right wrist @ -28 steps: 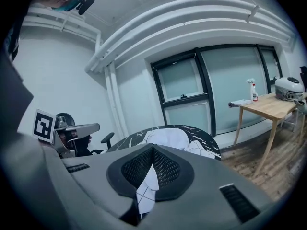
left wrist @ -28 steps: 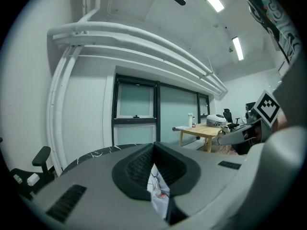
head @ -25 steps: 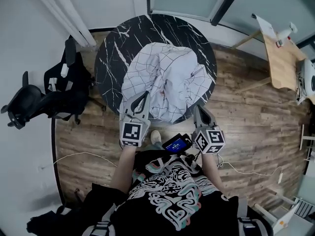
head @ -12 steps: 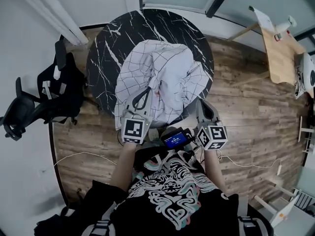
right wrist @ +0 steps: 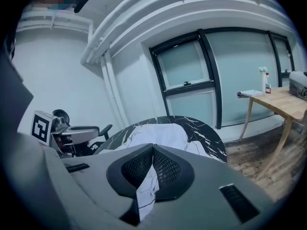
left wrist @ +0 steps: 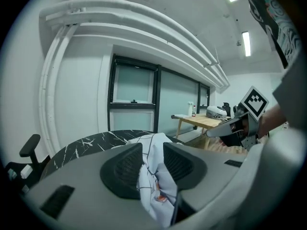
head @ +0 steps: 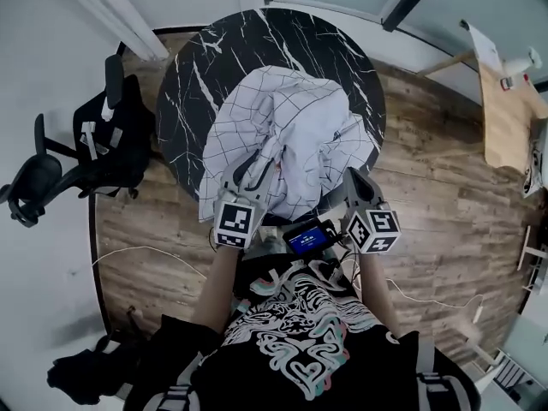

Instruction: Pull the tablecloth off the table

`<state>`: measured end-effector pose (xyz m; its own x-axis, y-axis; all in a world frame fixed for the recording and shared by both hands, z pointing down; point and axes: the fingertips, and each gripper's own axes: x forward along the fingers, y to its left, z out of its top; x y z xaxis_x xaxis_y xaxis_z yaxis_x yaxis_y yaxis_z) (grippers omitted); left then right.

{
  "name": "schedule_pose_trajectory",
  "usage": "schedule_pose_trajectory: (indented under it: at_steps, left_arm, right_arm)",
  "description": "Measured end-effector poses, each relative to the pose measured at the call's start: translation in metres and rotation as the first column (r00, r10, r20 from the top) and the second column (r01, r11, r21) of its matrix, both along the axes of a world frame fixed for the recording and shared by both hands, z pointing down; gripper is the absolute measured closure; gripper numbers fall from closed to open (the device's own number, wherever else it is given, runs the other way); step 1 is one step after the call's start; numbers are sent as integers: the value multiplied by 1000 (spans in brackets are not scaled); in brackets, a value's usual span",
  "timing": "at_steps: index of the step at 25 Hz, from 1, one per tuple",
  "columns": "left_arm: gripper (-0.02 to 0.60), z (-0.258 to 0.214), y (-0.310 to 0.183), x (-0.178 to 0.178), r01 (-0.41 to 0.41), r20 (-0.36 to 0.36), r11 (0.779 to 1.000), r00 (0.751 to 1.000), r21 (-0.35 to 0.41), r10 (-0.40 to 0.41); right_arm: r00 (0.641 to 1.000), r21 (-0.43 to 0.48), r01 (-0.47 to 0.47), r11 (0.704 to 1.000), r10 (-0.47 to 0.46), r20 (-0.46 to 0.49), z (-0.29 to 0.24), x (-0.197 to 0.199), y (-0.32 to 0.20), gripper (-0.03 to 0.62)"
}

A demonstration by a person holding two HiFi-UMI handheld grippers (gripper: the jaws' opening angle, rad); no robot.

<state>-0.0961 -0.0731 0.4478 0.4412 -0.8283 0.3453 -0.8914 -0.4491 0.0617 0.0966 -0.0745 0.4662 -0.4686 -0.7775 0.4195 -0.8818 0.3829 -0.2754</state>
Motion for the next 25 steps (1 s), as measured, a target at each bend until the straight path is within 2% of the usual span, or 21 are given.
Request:
schedule_pose_trajectory:
  at_steps: [7,17,21,25]
  left_arm:
    - [437,19,-1,6,11,21,999,1000,-52,-10]
    - [434,50,-4,21,-34,71,991,997,-126,43]
    - [419,63,-3,27,-51,101,986,993,-159,68]
    - [416,73,-8,31,-54,115,982,990,-182,75]
  right_arm:
    - [996,-58,84,995,-85,-19,22,-7,-10,577]
    - [996,-134,89,987,-90,-5,50,2,-17,566]
    - [989,-150,129,980,-137,-49,61,1,-20,562]
    - [986,-204,154,967,-163,-26,77,1,-25,554]
